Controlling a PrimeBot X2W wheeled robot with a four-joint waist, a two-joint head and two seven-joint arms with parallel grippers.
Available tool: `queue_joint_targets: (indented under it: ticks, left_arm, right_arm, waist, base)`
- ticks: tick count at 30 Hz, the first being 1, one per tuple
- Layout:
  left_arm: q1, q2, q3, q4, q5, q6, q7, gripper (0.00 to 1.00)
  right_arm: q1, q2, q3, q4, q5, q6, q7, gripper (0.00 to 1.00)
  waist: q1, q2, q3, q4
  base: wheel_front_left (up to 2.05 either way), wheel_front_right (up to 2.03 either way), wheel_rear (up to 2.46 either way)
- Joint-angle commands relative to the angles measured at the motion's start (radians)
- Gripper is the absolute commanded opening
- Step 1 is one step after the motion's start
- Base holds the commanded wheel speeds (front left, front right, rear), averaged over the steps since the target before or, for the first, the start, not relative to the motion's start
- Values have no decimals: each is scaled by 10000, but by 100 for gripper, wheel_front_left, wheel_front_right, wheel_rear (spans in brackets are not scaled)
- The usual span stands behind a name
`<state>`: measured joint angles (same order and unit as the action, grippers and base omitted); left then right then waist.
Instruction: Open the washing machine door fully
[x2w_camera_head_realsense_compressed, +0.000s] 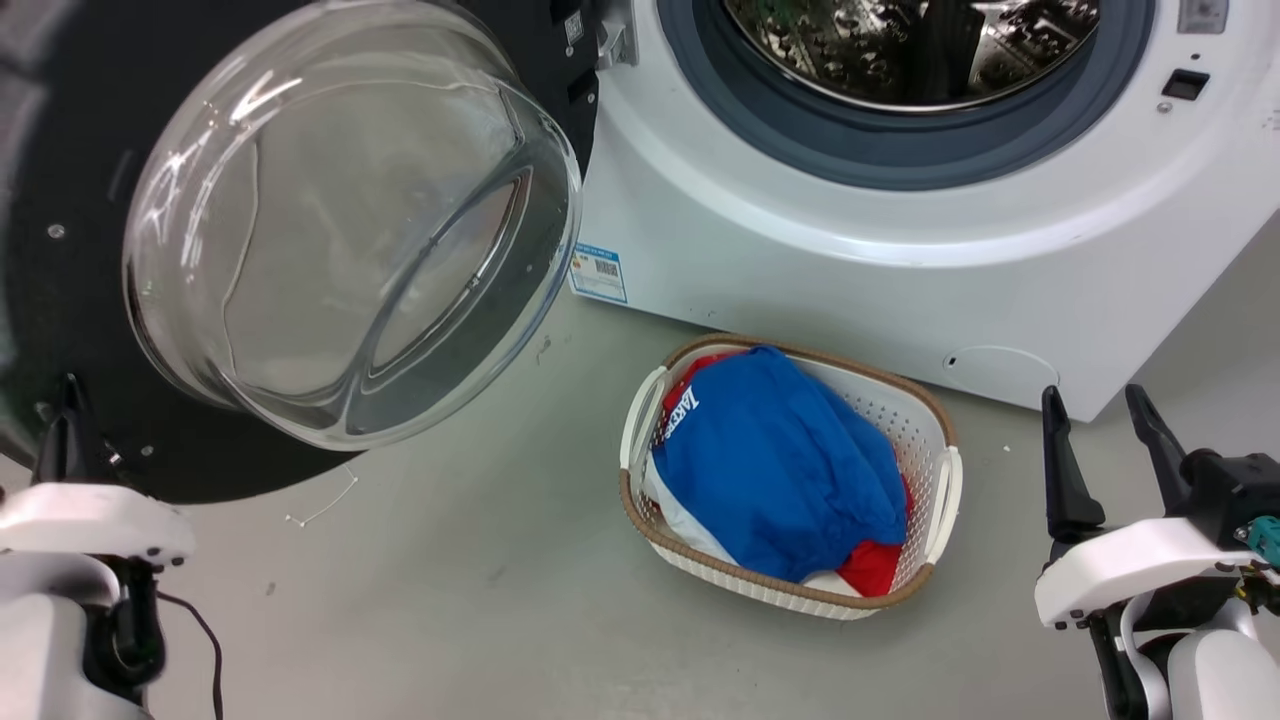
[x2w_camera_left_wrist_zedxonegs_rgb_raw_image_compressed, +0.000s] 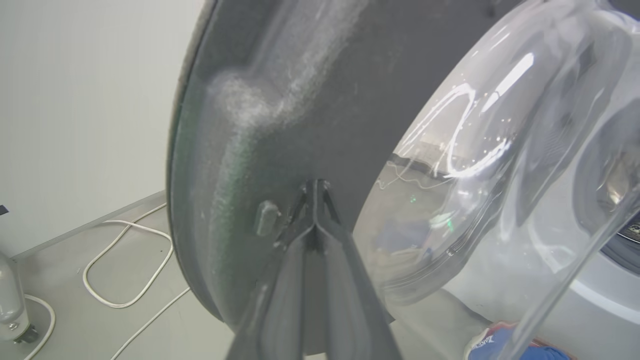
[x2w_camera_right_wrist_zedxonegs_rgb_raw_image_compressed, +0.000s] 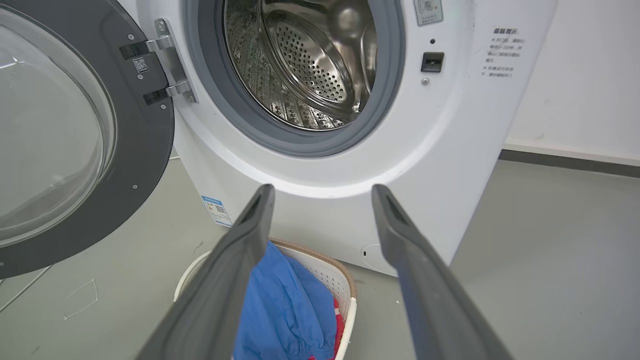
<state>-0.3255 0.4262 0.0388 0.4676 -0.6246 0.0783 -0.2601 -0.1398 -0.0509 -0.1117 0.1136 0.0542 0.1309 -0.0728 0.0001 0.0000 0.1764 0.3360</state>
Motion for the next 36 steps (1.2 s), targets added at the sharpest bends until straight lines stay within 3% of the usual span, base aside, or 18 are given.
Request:
queue_joint_targets:
  ticks: [1,11,18,27,29,30,31,36]
  left_arm:
    - [255,-112,86,-114,130,42,-68,0]
    - [2066,-917,-96,-1733,1067,308,-62,0]
    - [3421,-1208,-998,-3303,1665,573,418,0]
    - [3399,-1785,-2249,-3827,1987,343,734,0]
    - [3310,-1845,-2411,-3638,1994,222,729,47]
    - [3261,-1919,-2458,-3544,1960,186,691,84]
    - [3204,-1935,-2509,-3418,1965,129,677,100]
    - [3004,-2042,-2612,-2918,2044,80,419,100]
  right_arm:
    - [98,14,16,75,82,-3,-79,100]
    - [659,14,184,474,295,-3,-243,100]
    - [972,11,288,556,470,-3,-267,100]
    - [982,12,633,563,545,-3,-266,100]
    - [949,14,730,596,572,-3,-277,100]
    - [902,14,792,610,582,-3,-282,100]
    - [844,14,849,632,588,-3,-277,100]
    - [646,14,1094,714,618,-3,-314,100]
  waist:
    - [-1,0,-172,-28]
    - [-1,0,-1183,-136]
    - [-1,0,-1686,-478]
    - [-1,0,-1790,-1295]
    - [-1,0,-1798,-1525]
    - [-1,0,-1795,-1646]
    - [-1,0,-1791,-1766]
    - [-1,0,-1805,-2405]
  base:
    - [0,0,0]
    - [0,0,0]
    - [0,0,0]
    - [0,0,0]
    - [0,0,0]
    - [0,0,0]
    - [0,0,0]
    - [0,0,0]
